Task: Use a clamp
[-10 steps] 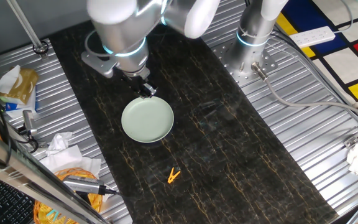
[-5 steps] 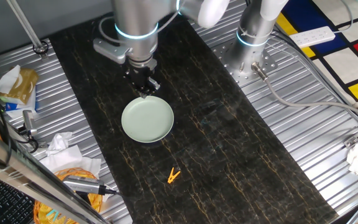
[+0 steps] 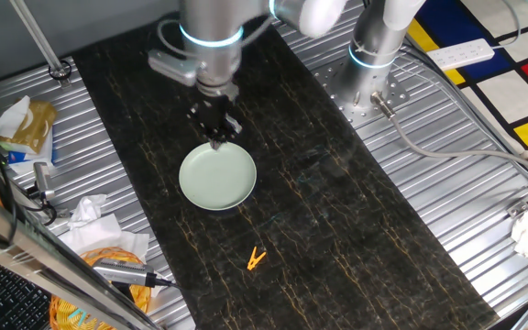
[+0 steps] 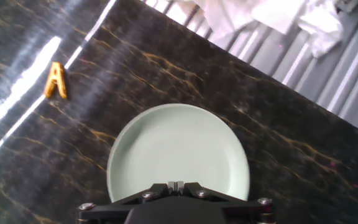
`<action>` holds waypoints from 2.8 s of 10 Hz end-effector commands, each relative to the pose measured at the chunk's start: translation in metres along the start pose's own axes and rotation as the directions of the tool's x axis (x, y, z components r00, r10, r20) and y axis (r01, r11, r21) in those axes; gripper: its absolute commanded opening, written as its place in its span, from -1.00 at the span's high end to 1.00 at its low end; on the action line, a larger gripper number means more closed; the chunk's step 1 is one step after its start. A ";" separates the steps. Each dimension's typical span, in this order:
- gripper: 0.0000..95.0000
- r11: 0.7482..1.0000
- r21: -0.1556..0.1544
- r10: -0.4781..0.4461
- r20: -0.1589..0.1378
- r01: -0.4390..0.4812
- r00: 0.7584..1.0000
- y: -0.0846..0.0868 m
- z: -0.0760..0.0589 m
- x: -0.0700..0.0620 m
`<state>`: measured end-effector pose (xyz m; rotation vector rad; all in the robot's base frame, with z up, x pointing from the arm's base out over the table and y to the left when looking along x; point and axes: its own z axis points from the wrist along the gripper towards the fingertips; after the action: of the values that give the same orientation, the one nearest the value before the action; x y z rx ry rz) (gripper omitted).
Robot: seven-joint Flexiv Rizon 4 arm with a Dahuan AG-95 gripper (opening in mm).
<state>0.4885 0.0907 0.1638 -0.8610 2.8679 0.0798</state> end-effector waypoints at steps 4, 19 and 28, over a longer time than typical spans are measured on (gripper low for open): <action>1.00 1.000 0.001 0.013 -0.003 -0.013 1.000 0.037 0.011 -0.014; 1.00 0.999 -0.021 0.043 -0.083 -0.045 0.996 0.085 0.027 -0.034; 1.00 0.994 -0.020 -0.108 0.019 0.109 0.994 0.085 0.027 -0.034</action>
<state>0.4733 0.1828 0.1437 -1.0522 2.7893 0.1094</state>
